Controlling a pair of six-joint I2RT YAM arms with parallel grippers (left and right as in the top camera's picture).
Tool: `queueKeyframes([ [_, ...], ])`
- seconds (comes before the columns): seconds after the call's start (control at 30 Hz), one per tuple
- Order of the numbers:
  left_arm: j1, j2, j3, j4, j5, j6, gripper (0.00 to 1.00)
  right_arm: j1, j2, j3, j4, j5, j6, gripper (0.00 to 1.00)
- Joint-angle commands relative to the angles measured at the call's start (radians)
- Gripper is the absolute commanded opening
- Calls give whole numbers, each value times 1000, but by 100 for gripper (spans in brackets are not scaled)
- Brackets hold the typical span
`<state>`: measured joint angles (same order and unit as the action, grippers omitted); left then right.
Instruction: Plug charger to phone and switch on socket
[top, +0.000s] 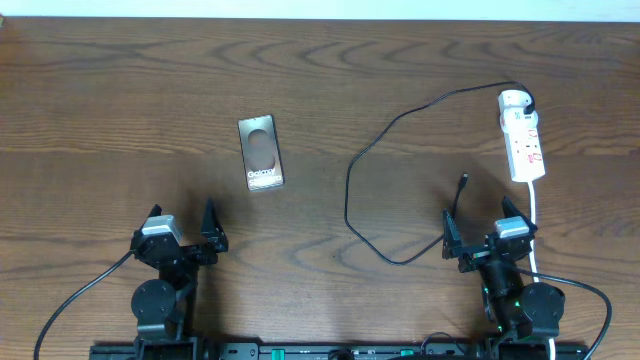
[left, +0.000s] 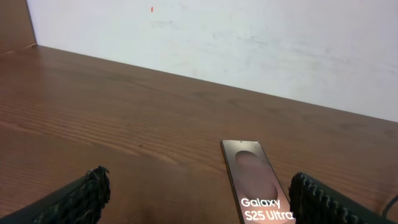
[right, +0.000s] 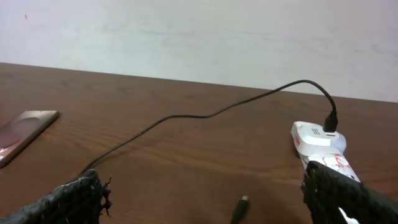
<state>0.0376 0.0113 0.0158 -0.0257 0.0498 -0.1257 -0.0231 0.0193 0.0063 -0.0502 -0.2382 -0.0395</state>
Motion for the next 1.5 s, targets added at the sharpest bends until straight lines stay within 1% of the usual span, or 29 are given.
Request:
queueKeyframes([
  [0.0, 5, -1, -12, -45, -17, 17, 93, 11, 0, -1, -6, 0, 9, 99],
  [0.83, 5, -1, -12, -43, -18, 18, 93, 11, 0, -1, -6, 0, 9, 99],
  [1.0, 5, -1, -12, -41, -17, 43, 93, 11, 0, -1, -6, 0, 9, 99],
  [1.2, 5, -1, -10, 6, -14, 43, 93, 11, 0, -1, -6, 0, 9, 99],
  [1.3, 5, -1, 7, 71, 27, 43, 93, 11, 0, -1, -6, 0, 9, 99],
  [1.47, 5, -1, 87, 183, 179, 39, 93, 11, 0, -1, -6, 0, 9, 99],
])
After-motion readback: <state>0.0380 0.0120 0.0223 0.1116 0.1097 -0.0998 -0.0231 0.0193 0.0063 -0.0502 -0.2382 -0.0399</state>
